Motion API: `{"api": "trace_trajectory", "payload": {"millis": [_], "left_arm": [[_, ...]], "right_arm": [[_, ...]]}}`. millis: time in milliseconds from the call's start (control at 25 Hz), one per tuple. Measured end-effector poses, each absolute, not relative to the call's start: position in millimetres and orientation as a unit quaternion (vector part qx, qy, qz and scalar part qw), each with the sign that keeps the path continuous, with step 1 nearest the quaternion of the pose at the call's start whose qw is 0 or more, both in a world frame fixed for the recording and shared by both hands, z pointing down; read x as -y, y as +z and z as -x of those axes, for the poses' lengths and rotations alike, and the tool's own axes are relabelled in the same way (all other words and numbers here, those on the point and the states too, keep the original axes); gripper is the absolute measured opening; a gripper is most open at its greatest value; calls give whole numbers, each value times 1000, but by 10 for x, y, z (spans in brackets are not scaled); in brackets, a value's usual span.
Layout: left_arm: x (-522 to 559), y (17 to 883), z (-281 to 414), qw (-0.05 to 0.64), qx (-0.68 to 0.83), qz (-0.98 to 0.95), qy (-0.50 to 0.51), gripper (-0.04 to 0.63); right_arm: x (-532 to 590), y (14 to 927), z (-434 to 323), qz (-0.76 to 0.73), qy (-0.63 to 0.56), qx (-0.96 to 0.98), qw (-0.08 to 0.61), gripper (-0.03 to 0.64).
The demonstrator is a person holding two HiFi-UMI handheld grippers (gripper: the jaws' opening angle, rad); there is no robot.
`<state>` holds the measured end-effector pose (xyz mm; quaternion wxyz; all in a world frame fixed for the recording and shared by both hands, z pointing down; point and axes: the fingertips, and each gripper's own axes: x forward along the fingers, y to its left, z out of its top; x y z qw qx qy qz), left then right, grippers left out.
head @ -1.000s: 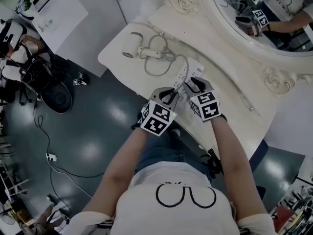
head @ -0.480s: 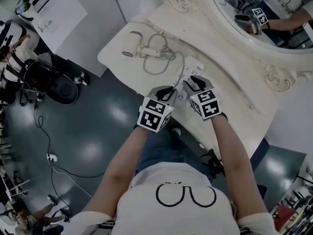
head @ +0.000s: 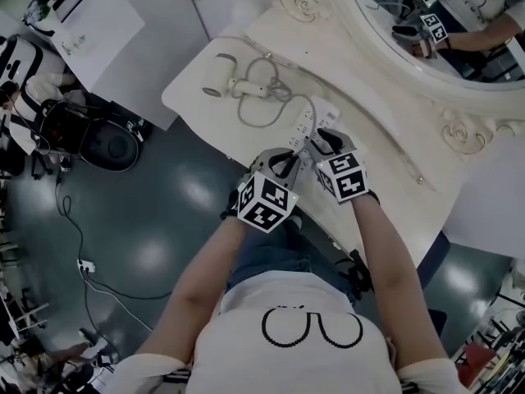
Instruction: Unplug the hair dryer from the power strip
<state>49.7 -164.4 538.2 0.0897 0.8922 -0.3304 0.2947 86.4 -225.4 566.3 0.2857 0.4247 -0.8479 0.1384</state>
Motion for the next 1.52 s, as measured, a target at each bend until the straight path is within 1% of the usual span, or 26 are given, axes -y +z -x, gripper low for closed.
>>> {"api": "trace_trajectory", "payload": {"millis": [40, 120, 160, 280, 480, 600, 720, 1080, 1200, 1280, 1440, 1520], "left_arm": [[1659, 5383, -478, 105, 328, -893, 289, 41], [1727, 5340, -432, 172, 332, -892, 256, 41], [1756, 5308, -427, 191, 332, -890, 246, 41], [1757, 5264, -404, 175, 335, -893, 245, 41], [1772, 5292, -392, 174, 340, -893, 239, 41], [1959, 5061, -579, 162, 337, -902, 217, 41], [2019, 4904, -610, 148, 337, -905, 213, 41], [2390, 4563, -206, 191, 351, -899, 176, 41], [2569, 4532, -47, 210, 347, -897, 176, 41], [2693, 4549, 25, 227, 339, -896, 174, 43], [2904, 4723, 120, 276, 315, -891, 175, 43], [3013, 4861, 199, 291, 307, -886, 190, 43]], "right_arm": [[2252, 5664, -861, -424, 138, 848, 286, 147], [2251, 5658, -859, -424, 137, 848, 286, 146], [2255, 5652, -863, -424, 137, 848, 286, 146], [2265, 5642, -869, -425, 136, 848, 285, 146], [2258, 5657, -835, -421, 137, 851, 283, 146], [2265, 5648, -840, -421, 138, 850, 284, 146], [2252, 5661, -841, -421, 140, 850, 284, 146], [2253, 5651, -837, -426, 155, 843, 291, 146], [2244, 5638, -824, -417, 163, 841, 304, 143], [2266, 5558, -842, -420, 155, 839, 309, 121], [2338, 5169, -985, -482, 141, 826, 256, 96], [2329, 4973, -1085, -517, 144, 812, 227, 69]]}}
